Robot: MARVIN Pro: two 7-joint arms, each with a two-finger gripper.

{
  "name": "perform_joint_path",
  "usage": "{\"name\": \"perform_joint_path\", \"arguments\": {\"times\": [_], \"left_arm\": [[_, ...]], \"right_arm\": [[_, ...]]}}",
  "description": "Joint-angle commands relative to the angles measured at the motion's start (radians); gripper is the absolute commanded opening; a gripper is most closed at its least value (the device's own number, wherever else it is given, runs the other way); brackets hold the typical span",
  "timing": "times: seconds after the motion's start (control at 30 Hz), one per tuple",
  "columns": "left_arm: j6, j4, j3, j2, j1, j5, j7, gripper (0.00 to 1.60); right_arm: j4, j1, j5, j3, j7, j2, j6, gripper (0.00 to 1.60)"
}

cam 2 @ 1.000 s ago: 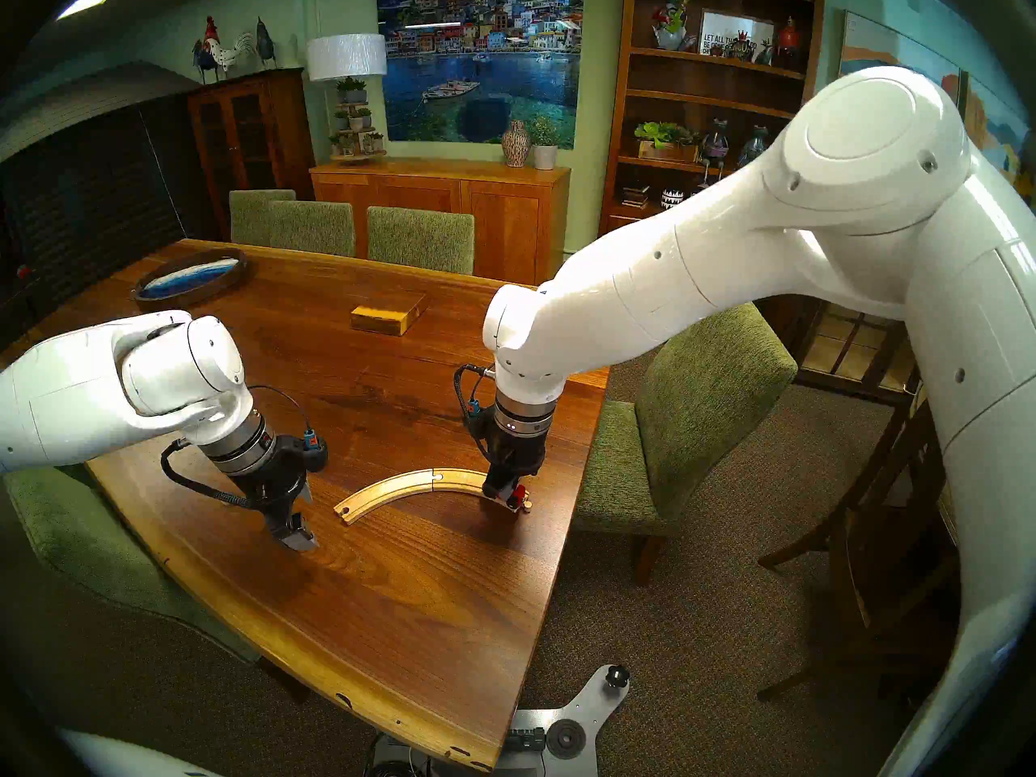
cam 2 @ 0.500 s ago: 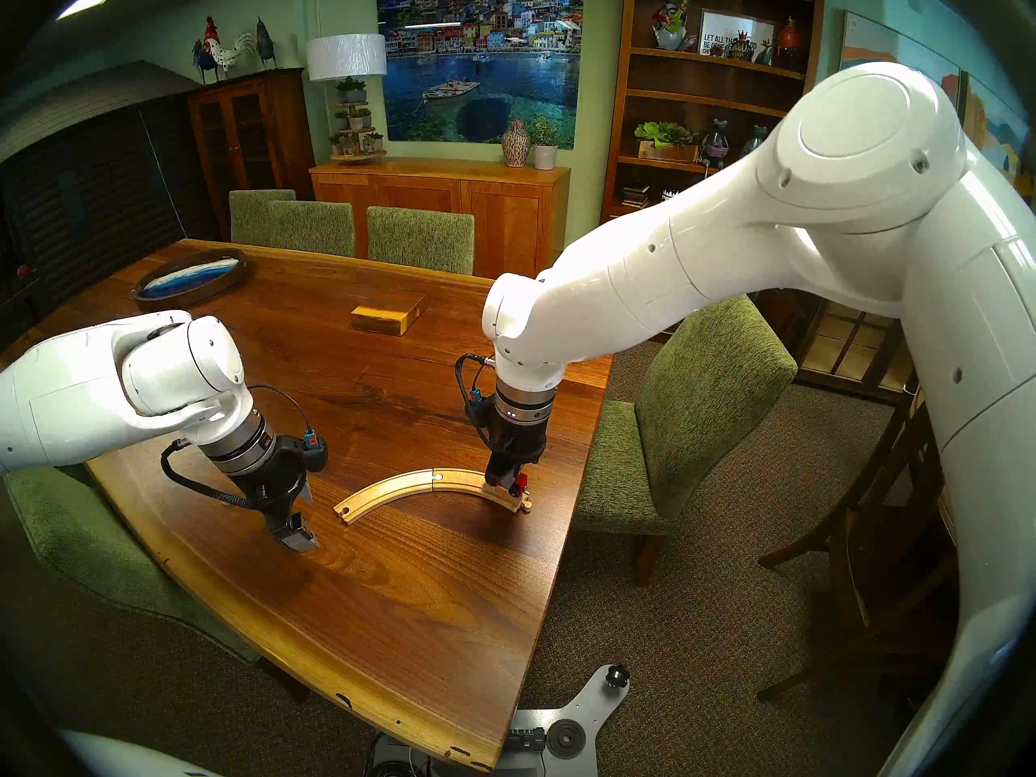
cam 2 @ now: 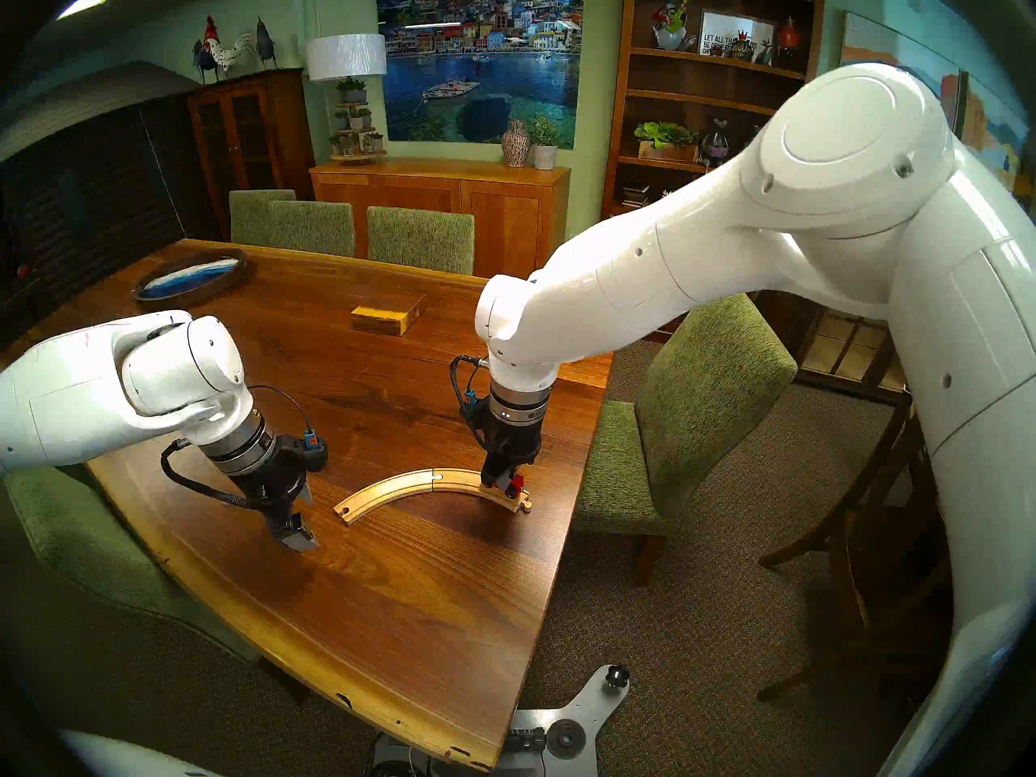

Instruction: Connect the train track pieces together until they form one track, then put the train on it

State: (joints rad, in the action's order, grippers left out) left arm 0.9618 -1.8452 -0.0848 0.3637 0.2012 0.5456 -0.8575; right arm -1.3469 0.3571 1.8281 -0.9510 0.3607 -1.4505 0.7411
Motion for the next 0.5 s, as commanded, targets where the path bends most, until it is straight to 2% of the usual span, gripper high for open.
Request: {"name": "perform_joint_path", "arguments": {"times": [0.0, 0.47], "left_arm": [[-0.002, 0.002, 0.021, 0.0, -0.035, -0.003, -0.006, 1.6], [-0.002, 0.002, 0.021, 0.0, -0.035, -0.003, -0.006, 1.6]], "right_arm": [[0.011, 0.019, 0.004, 0.005, -0.008, 0.009, -0.001, 0.0], [0.011, 0.009, 0.004, 0.009, -0.015, 0.012, -0.004, 0.0]]}}
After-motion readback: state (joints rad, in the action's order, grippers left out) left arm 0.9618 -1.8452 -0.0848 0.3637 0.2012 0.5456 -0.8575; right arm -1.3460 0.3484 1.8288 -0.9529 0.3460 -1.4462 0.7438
